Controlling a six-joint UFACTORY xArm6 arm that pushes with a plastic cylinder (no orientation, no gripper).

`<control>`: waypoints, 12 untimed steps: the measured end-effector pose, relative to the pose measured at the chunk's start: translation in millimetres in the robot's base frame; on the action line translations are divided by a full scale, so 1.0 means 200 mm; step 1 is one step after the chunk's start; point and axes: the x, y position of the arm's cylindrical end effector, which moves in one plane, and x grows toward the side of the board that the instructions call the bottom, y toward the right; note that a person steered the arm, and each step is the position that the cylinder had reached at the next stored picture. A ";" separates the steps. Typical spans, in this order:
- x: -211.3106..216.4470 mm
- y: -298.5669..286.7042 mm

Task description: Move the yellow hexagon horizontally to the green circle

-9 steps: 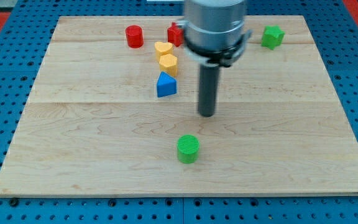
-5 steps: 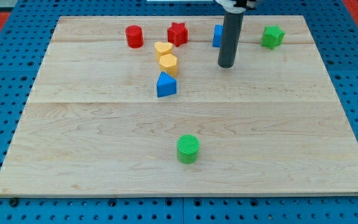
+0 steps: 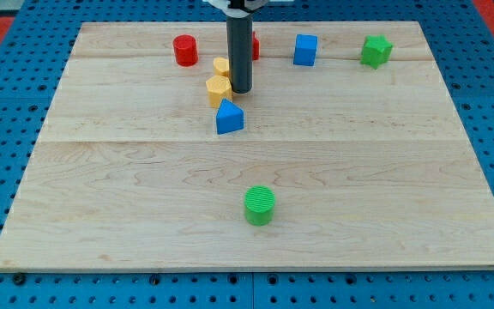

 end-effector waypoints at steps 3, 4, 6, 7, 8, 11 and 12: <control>-0.02 -0.42; -0.02 -0.42; 0.08 -0.40; 0.11 -0.40; 0.16 -0.42; 0.36 -0.64; 0.45 -0.72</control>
